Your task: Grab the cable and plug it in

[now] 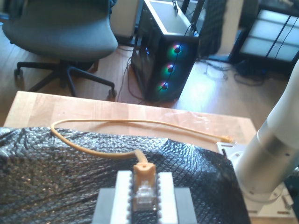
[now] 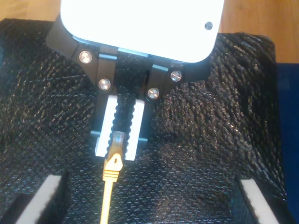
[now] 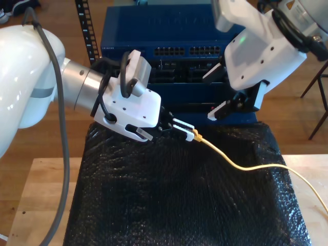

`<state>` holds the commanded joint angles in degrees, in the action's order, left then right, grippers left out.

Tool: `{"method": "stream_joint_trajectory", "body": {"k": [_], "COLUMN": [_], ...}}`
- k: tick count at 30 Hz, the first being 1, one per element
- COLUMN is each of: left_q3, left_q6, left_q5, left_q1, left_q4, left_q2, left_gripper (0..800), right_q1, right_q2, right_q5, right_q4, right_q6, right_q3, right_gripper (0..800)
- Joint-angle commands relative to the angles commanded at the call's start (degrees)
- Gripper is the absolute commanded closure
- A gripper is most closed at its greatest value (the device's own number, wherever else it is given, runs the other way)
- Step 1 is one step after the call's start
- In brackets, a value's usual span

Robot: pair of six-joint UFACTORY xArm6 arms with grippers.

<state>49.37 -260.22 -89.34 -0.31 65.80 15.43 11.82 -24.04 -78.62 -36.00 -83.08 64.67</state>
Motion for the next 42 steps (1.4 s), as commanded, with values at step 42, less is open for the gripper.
{"method": "stream_joint_trajectory", "body": {"k": [42], "left_q3": [3.52], "left_q6": [-8.70], "left_q5": [-20.75], "left_q1": [8.26], "left_q4": [10.02], "left_q2": [-10.11], "left_gripper": [797], "right_q1": [0.70], "right_q2": [-22.15], "right_q5": [10.90], "right_q4": [0.00], "right_q6": [-13.01], "right_q3": [-10.99], "right_gripper": [0]}}
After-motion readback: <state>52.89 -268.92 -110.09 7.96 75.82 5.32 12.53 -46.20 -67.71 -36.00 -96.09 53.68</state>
